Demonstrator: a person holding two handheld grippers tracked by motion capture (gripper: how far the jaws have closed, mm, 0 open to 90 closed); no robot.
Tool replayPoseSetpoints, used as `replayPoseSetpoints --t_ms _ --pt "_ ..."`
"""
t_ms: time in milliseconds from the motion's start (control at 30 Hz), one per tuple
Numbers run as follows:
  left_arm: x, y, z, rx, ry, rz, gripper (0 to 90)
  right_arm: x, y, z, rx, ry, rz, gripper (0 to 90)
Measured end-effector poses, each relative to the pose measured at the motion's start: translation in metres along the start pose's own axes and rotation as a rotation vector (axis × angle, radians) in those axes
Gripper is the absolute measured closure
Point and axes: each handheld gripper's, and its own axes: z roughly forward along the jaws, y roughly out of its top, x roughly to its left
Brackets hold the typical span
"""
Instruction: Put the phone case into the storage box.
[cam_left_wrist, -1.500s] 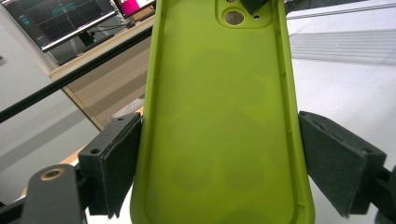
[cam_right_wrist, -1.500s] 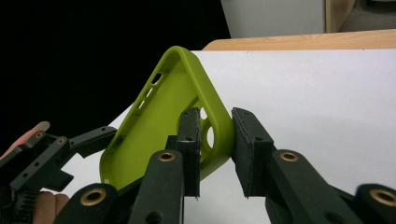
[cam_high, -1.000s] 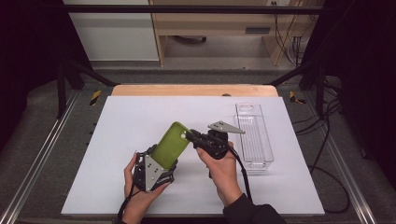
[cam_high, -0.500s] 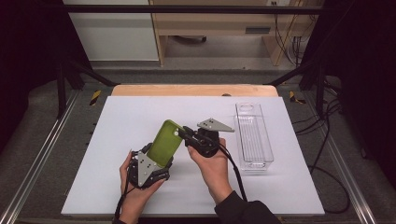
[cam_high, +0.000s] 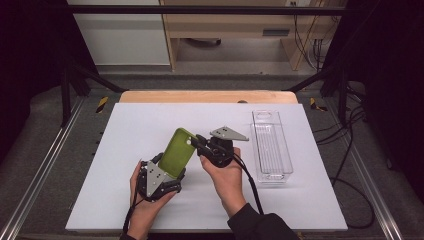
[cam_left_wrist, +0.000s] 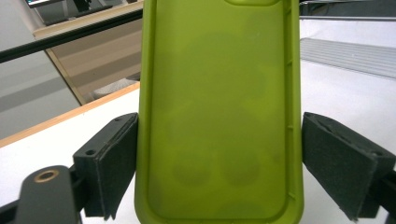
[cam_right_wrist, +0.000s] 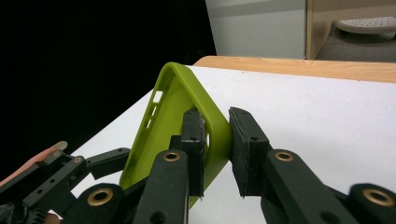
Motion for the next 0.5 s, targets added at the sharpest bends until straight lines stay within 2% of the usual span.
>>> replayPoseSetpoints --t_ms 300,500 --pt "-0.001 0.002 -0.003 -0.030 -0.021 -0.017 7.7 -0.012 0.001 -0.002 -0.010 -0.031 0.019 76.5" --pt "-0.001 0.003 -0.007 -0.044 -0.041 -0.043 6.8 -0.022 0.003 -0.006 -0.015 -0.064 -0.011 76.5"
